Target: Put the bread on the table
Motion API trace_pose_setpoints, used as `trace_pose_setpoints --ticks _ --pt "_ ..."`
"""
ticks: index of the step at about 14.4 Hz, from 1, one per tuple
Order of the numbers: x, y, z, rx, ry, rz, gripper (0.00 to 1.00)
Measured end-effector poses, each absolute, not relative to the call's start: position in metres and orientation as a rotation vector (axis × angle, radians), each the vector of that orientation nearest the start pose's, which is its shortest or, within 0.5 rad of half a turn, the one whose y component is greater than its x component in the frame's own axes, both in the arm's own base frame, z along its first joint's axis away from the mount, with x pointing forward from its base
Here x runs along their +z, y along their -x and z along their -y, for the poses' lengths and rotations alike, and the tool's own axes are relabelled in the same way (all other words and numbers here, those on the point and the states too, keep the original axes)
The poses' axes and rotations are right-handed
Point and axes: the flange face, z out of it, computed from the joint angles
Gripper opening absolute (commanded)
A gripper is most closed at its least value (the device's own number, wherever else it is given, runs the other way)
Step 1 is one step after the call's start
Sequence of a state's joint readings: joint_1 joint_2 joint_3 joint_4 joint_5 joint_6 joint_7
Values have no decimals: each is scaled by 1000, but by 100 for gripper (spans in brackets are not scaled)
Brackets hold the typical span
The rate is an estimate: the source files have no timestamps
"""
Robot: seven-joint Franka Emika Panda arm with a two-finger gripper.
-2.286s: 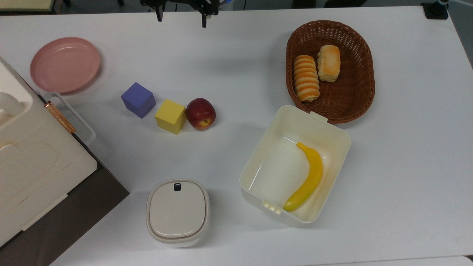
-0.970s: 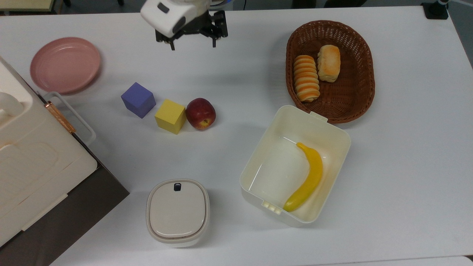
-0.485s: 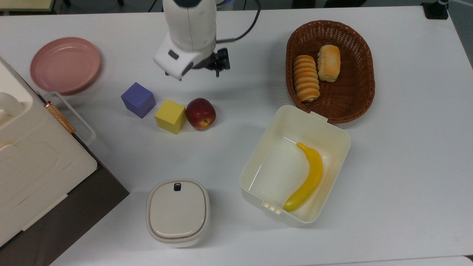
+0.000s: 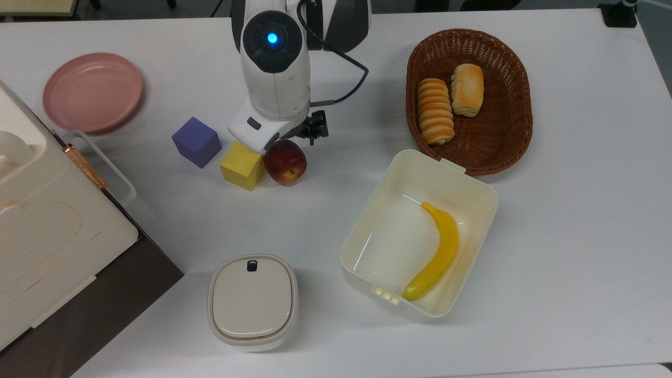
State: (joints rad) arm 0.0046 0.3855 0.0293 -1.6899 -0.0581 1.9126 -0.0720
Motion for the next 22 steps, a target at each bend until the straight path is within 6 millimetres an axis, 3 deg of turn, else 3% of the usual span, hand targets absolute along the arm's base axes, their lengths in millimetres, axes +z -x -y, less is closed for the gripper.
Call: trace_pose_setpoints --ticks 6,12,15,18,21,22 --pt "341 -646 -26 242 3163 168 100" --pt "341 -647 -29 243 3161 173 100" --pt "344 -646 -43 235 3152 201 100" --pt "364 -640 -80 226 3143 189 100" --pt "387 -621 -151 221 3158 214 100" --pt "394 -609 -184 220 3159 231 100"
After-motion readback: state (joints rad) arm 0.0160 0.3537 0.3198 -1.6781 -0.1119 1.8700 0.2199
